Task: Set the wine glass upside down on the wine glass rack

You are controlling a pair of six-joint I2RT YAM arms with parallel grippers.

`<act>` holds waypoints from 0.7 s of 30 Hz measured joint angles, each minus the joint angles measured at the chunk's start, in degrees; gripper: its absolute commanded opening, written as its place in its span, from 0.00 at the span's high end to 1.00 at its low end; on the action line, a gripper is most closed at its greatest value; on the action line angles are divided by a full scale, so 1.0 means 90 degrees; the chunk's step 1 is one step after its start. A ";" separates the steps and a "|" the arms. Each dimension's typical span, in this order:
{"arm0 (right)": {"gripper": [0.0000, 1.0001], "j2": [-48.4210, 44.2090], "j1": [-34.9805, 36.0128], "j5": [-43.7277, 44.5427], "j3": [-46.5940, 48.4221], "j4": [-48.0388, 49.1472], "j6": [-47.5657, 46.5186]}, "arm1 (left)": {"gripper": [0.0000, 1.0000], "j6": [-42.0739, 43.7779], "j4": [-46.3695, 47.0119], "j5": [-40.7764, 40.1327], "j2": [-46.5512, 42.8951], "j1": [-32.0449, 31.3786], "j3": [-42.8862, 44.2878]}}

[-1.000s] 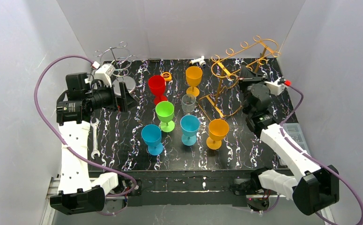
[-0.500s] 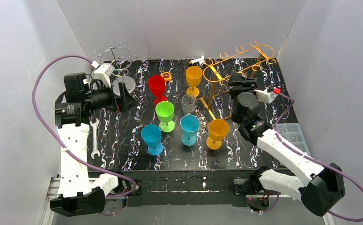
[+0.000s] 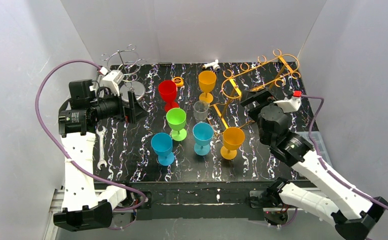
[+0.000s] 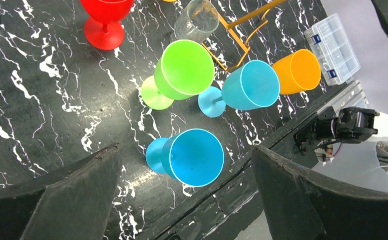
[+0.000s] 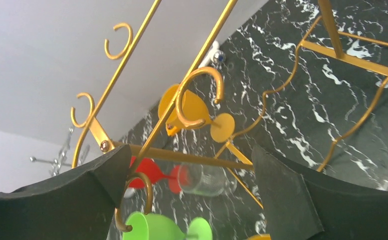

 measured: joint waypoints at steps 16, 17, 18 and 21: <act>0.03 0.0826 0.0126 -0.0522 0.1642 -0.1729 -0.1287 | 0.01 0.0083 -0.0304 0.0102 -0.0007 0.0000 0.0083; 0.03 0.0947 0.0126 -0.0525 0.1671 -0.1613 -0.1307 | 0.01 0.0083 -0.0304 0.0107 -0.0019 0.0000 0.0085; 0.02 0.1018 0.0126 -0.0522 0.1678 -0.1503 -0.1319 | 0.01 0.0083 -0.0313 0.0109 -0.0036 0.0000 0.0083; 0.02 0.1098 0.0126 -0.0522 0.1734 -0.1423 -0.1392 | 0.01 0.0083 -0.0333 0.0114 -0.0109 0.0000 0.0083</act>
